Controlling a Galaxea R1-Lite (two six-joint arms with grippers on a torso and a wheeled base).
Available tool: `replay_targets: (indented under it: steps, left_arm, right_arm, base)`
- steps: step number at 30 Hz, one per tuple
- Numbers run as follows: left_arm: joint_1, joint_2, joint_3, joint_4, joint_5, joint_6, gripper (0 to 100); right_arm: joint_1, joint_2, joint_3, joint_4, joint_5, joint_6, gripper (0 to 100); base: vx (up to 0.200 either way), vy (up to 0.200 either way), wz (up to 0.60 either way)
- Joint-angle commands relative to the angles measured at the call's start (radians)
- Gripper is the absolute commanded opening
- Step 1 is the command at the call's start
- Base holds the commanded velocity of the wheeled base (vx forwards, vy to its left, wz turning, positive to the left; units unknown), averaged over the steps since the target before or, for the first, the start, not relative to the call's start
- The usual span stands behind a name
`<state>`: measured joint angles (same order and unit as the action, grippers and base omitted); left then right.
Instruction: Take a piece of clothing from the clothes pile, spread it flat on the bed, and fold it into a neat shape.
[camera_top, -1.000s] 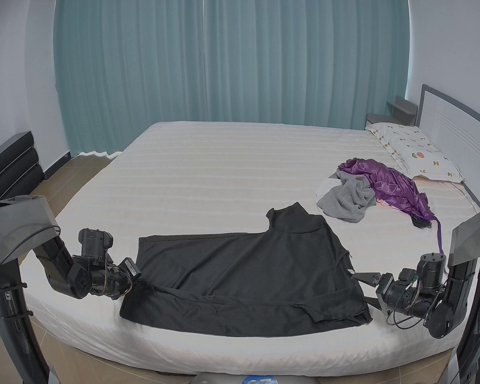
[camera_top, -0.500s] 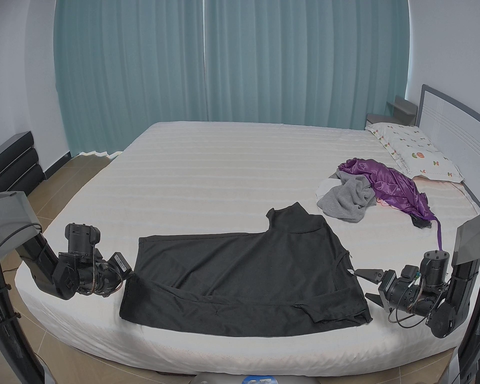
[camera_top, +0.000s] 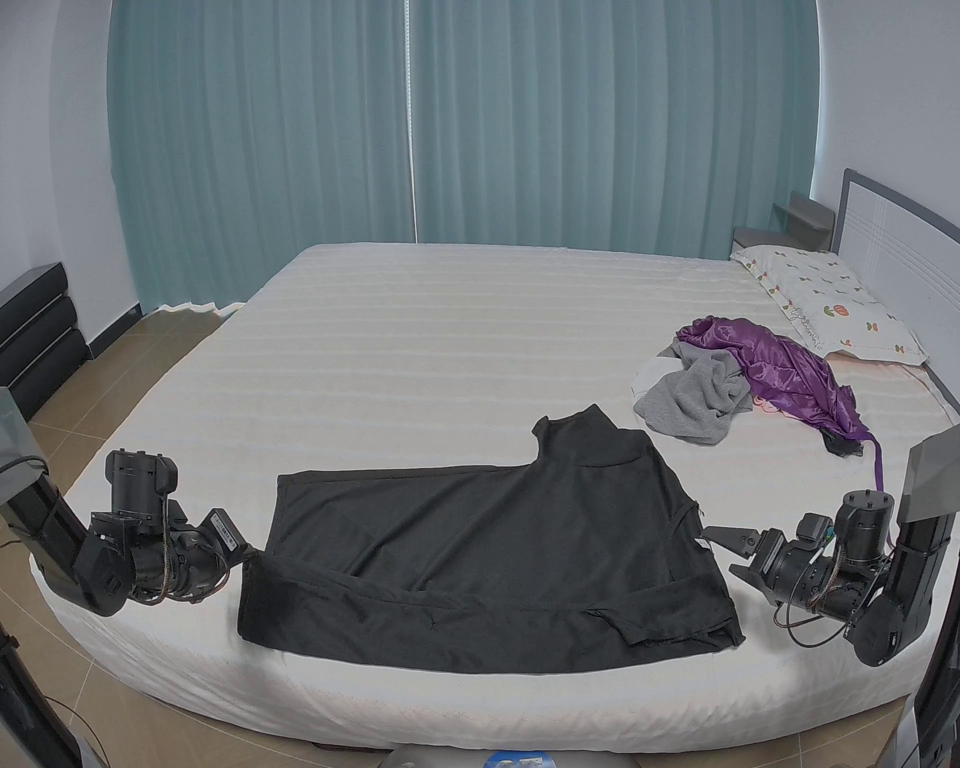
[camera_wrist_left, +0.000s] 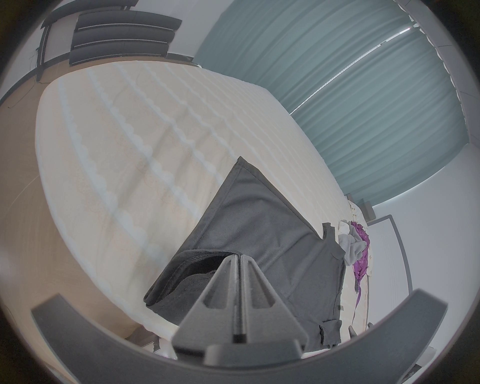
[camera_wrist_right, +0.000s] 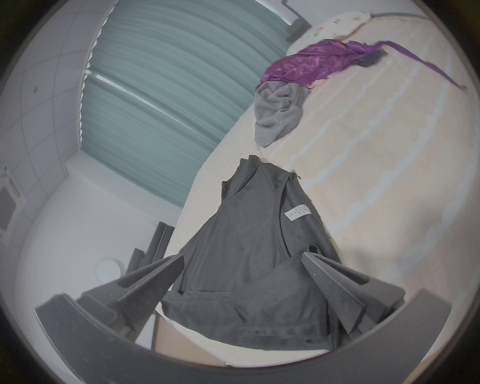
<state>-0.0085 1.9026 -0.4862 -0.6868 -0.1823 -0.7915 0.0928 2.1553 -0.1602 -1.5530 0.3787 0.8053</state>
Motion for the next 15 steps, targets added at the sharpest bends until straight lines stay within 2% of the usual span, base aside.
replay_targets:
  steps: [1,5,15]
  left_arm:
    - [0.002,-0.068,0.040,-0.002,0.000,0.000,0]
    - [0.001,-0.073,0.046,-0.002,-0.003,-0.002,0]
    - [0.001,-0.066,0.047,-0.002,-0.005,-0.002,0]
  right_arm:
    - [-0.001,0.090,-0.039,-0.015,0.000,-0.075,100]
    - [0.002,0.153,-0.068,-0.015,0.000,-0.143,100]
    - [0.001,0.221,-0.117,-0.015,0.002,-0.215,100]
  base:
    - [0.000,0.000,0.00]
    - [0.000,0.000,0.00]
    - [0.000,0.000,0.00]
